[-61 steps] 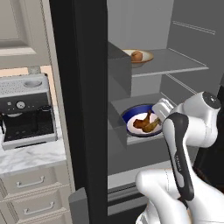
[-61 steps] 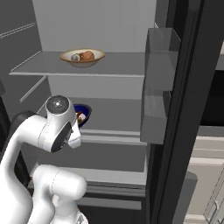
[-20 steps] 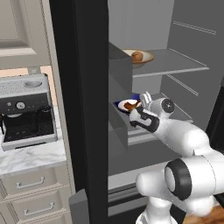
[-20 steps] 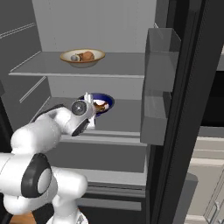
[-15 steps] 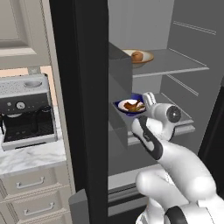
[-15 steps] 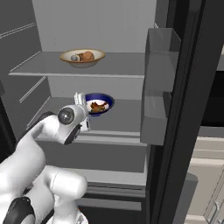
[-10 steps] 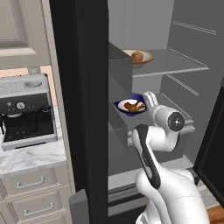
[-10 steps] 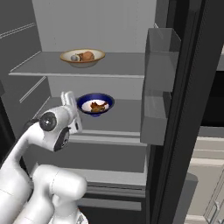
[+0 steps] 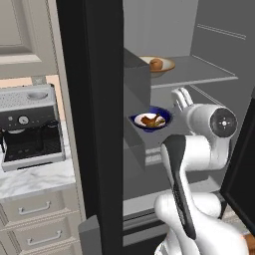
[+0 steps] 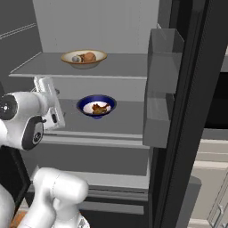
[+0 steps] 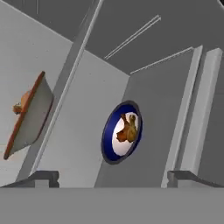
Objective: Place the bowl with the onion and mushroom on the top shelf of the fridge. Place the bowl with the chicken drumsticks on the second highest shelf of the fridge.
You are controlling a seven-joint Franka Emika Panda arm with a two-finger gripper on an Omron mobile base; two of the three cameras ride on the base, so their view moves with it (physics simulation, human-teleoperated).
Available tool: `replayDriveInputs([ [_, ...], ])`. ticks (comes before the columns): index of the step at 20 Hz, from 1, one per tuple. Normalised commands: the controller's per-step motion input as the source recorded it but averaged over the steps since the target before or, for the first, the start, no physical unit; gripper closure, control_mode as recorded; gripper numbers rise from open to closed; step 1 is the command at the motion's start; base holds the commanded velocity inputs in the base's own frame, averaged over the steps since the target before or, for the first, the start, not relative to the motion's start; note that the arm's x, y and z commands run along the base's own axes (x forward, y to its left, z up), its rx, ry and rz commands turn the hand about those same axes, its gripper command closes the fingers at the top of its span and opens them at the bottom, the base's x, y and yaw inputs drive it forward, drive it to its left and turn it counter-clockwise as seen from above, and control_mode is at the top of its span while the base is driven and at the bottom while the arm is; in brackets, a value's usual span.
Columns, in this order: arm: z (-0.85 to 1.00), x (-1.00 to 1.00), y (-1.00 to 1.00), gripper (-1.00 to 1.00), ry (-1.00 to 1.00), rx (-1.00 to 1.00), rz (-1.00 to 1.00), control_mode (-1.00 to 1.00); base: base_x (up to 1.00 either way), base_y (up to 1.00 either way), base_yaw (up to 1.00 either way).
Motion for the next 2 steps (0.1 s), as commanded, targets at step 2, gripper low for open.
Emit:
replayDriveInputs([
  [2, 1.0, -1.0, -0.04, -1.0, 0.01, 0.0, 0.0, -1.0, 0.0, 0.0, 0.0],
])
